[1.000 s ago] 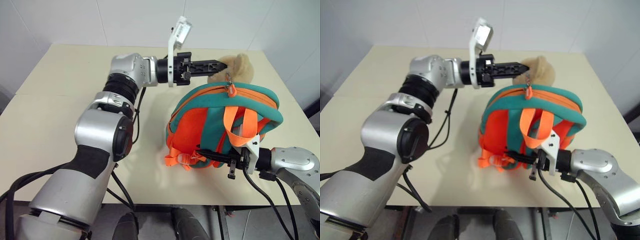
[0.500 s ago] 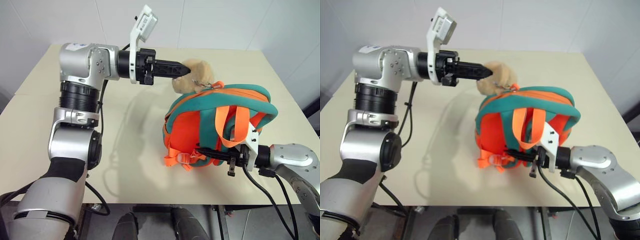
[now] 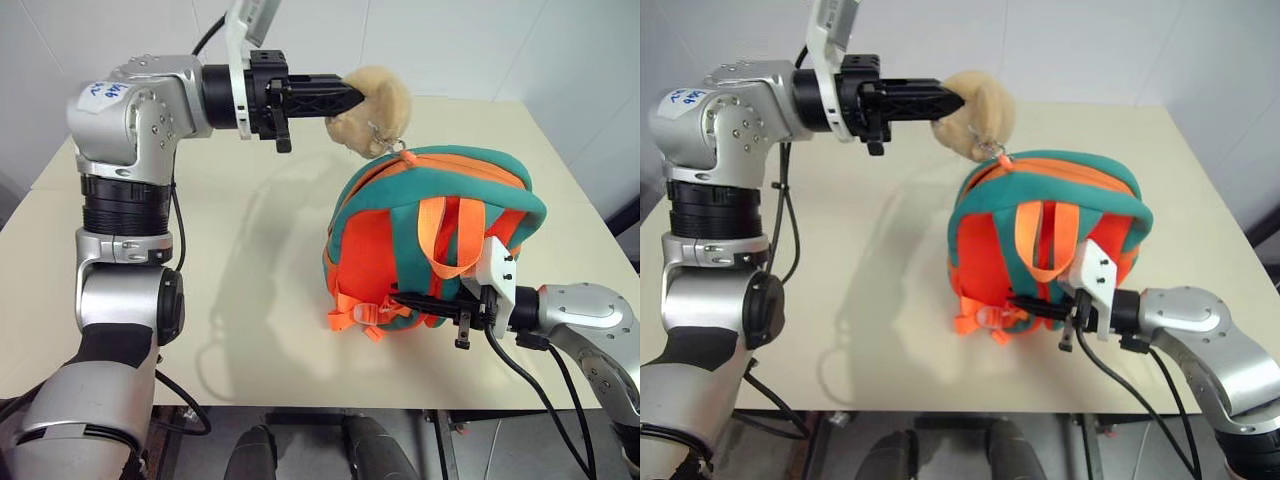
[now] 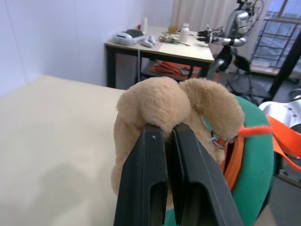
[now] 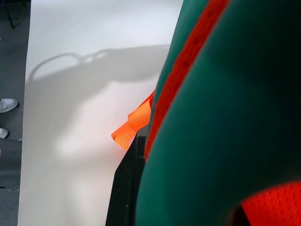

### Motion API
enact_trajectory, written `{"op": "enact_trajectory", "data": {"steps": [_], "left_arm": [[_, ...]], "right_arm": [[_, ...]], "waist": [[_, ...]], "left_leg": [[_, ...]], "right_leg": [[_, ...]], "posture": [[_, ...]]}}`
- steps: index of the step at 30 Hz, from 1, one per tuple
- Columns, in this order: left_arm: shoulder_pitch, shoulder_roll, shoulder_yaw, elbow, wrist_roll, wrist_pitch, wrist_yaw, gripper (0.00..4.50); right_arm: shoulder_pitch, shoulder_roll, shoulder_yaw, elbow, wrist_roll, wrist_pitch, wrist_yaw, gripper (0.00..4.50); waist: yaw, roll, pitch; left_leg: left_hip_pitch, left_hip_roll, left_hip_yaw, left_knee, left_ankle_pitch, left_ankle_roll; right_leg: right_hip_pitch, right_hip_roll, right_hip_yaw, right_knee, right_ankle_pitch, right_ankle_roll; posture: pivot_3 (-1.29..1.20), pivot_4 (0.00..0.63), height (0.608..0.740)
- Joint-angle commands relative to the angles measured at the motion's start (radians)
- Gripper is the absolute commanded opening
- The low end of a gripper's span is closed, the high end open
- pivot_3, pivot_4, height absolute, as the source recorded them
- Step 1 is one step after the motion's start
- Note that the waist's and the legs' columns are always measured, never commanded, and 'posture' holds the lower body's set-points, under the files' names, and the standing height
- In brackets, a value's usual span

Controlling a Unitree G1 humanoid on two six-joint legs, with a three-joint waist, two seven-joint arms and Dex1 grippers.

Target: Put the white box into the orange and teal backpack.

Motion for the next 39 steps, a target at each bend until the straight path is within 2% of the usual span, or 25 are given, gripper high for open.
{"op": "enact_trajectory", "data": {"steps": [1, 8, 14, 25, 33, 39], "left_arm": [[0.014, 0.046, 0.043, -0.074, -0.029, -0.083, -0.007, 0.00], [0.080, 0.145, 0.056, -0.135, -0.063, -0.140, -0.050, 0.00], [0.153, 0.195, 0.037, -0.142, -0.022, -0.291, -0.057, 0.00], [0.233, 0.207, -0.022, -0.087, 0.094, -0.547, -0.038, 0.00], [0.274, 0.223, -0.120, -0.031, 0.181, -0.628, -0.094, 0.00], [0.302, 0.196, -0.196, -0.015, 0.207, -0.632, -0.145, 0.00]], "right_arm": [[0.015, 0.003, -0.001, -0.021, 0.000, -0.009, 0.004, 0.13], [0.030, -0.005, -0.014, -0.031, 0.006, -0.008, 0.000, 0.13], [0.021, -0.005, -0.011, -0.023, 0.007, -0.004, 0.002, 0.13], [0.007, 0.022, -0.016, -0.001, 0.026, 0.006, -0.010, 0.13], [0.004, 0.025, -0.011, 0.004, 0.019, 0.009, -0.017, 0.13], [-0.020, 0.025, 0.000, 0.023, 0.008, 0.009, -0.010, 0.13]], "waist": [[0.001, 0.000, 0.000], [-0.001, 0.000, 0.000], [0.001, 0.000, 0.000], [0.002, 0.000, 0.000], [0.002, 0.000, 0.000], [0.002, 0.000, 0.000]], "left_leg": [[0.000, 0.000, 0.000, 0.000, 0.000, 0.000], [0.000, 0.000, 0.000, 0.001, 0.000, 0.000], [0.000, 0.000, 0.000, 0.001, 0.000, 0.000], [0.000, 0.000, 0.000, 0.002, 0.000, 0.000], [0.000, 0.000, 0.000, 0.002, 0.000, 0.000], [0.000, 0.000, 0.000, 0.002, 0.000, 0.000]], "right_leg": [[0.000, 0.000, 0.000, 0.000, 0.000, 0.000], [0.000, 0.000, 0.000, 0.000, 0.000, 0.000], [0.001, 0.000, 0.000, 0.000, 0.000, 0.000], [0.001, 0.000, 0.000, 0.000, 0.000, 0.000], [0.001, 0.000, 0.000, 0.001, 0.000, 0.000], [0.001, 0.000, 0.000, 0.001, 0.000, 0.000]], "posture": [[0.00, 0.150, 0.740], [0.00, 0.150, 0.740], [0.00, 0.150, 0.740], [0.00, 0.150, 0.740], [0.00, 0.150, 0.740], [0.00, 0.150, 0.740]]}}
